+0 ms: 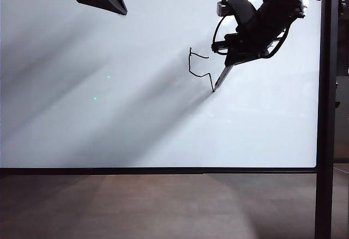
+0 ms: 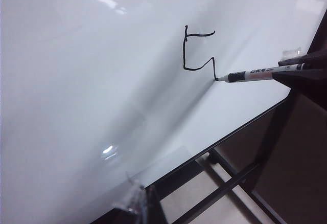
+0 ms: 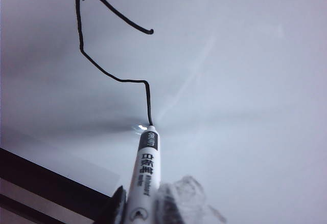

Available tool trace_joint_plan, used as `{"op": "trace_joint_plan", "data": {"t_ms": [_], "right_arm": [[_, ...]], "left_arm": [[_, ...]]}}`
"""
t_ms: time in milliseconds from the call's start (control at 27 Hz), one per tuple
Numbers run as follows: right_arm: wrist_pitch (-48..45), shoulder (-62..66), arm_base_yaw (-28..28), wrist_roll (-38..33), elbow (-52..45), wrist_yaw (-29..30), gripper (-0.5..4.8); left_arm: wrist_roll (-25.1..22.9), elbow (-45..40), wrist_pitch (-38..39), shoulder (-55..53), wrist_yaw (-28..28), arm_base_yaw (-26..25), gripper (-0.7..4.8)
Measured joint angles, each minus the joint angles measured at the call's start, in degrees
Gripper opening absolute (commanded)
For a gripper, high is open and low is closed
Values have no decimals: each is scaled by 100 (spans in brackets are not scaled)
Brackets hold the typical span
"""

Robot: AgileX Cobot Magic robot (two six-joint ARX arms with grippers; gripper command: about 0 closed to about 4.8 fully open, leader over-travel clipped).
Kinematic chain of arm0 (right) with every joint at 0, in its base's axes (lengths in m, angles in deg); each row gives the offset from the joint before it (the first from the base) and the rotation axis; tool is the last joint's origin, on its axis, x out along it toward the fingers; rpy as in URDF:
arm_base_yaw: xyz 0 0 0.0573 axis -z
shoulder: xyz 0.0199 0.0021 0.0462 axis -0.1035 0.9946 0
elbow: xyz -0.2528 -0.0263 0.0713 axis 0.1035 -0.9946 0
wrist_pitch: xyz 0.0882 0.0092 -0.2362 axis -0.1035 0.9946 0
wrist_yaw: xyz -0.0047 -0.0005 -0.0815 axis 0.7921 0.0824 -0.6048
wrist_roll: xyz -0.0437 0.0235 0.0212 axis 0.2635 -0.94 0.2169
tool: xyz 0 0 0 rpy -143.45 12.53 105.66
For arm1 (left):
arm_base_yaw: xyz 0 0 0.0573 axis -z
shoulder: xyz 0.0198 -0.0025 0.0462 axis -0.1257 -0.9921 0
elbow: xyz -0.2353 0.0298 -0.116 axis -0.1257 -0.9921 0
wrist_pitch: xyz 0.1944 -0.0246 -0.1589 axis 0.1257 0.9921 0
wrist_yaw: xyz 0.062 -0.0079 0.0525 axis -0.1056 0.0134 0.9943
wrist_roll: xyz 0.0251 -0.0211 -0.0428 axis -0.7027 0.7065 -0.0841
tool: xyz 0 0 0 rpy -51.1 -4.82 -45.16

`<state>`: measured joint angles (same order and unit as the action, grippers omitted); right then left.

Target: Reach to the right to find the marker pen, pick it up, and write the number 5 on the whiteboard.

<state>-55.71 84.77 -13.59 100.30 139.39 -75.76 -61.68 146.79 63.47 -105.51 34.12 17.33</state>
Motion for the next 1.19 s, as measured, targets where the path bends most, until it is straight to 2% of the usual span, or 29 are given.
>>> {"op": "trace_joint_plan", "data": {"t_ms": [185,296,482,1186], "right_arm": [[243,-509,-42,-170,-22,0,-7],[-127,-946,-247,-214,81,50,-7],[481,-551,-369,-278,-13,155,-7],[9,-186,-433,-302,7,284,-7]], "left_arm": [[0,0,46,31,0,0,-5],[0,0,50,42,0,0,-5],[0,0,197,50,0,2,-5],[0,0,343,50,0,2,-5]]}}
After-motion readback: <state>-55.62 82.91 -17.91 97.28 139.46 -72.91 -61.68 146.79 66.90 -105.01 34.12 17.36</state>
